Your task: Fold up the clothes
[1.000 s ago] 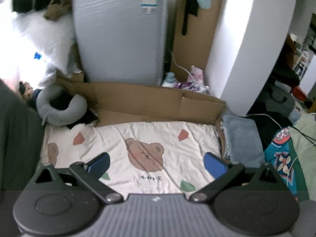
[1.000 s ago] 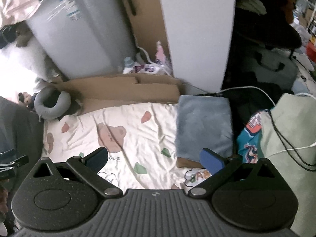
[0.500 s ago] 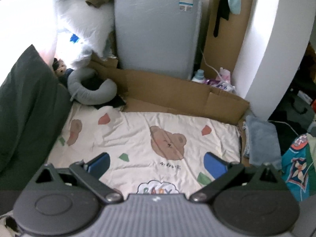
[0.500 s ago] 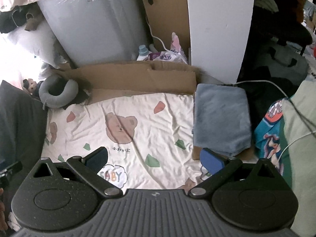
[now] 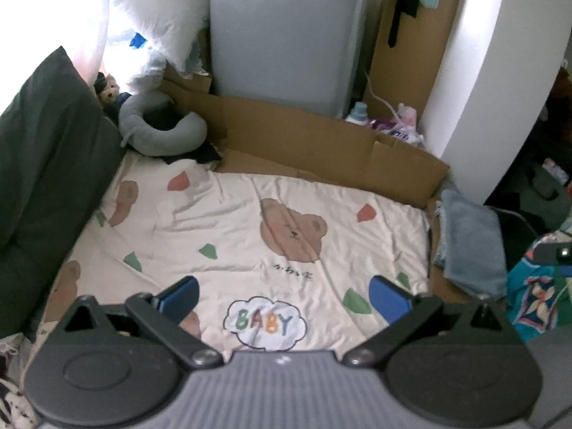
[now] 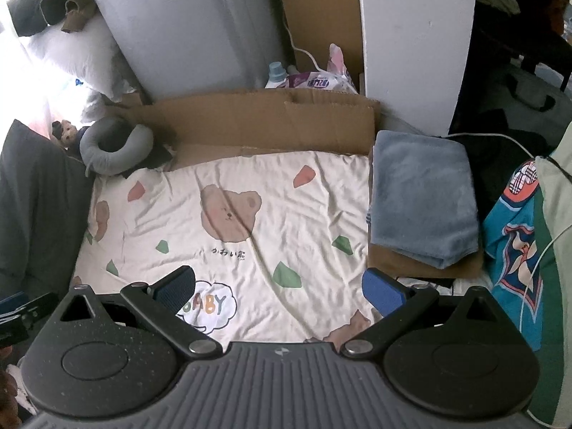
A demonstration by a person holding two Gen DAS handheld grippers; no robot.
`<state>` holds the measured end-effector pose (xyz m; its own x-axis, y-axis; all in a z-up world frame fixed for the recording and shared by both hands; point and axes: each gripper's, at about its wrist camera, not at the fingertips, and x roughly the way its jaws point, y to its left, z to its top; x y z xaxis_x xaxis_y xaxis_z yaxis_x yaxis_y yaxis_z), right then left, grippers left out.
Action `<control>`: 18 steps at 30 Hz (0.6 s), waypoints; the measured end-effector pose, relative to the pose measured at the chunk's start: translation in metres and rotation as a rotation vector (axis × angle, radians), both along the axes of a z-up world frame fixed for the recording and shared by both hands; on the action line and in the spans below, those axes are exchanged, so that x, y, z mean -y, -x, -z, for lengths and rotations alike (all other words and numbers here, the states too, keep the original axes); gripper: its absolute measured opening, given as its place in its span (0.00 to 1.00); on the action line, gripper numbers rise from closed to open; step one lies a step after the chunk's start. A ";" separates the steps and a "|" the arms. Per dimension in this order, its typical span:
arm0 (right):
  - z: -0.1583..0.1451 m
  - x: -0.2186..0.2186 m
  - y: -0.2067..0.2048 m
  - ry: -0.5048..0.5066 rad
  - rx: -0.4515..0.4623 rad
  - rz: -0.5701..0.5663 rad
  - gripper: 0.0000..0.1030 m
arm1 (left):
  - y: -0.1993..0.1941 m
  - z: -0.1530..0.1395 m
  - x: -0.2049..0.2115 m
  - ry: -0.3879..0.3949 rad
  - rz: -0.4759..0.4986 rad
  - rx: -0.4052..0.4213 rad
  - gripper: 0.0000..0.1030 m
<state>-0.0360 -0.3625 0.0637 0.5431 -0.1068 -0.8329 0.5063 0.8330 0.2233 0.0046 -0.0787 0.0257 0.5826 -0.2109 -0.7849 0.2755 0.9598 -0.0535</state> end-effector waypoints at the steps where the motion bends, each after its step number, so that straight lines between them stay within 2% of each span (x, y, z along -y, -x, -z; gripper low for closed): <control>1: 0.002 -0.001 0.001 0.003 0.001 -0.001 0.99 | 0.001 0.004 0.002 -0.003 -0.008 -0.005 0.99; 8: 0.007 -0.009 0.004 0.023 0.013 -0.036 0.99 | 0.008 0.029 0.020 -0.058 -0.036 -0.038 0.99; 11: 0.006 -0.013 0.002 0.058 0.004 -0.071 0.99 | 0.008 0.031 0.023 -0.073 -0.042 -0.025 0.99; 18: 0.010 -0.018 0.000 0.061 -0.004 -0.126 0.99 | 0.006 0.039 0.028 -0.086 -0.041 -0.041 0.99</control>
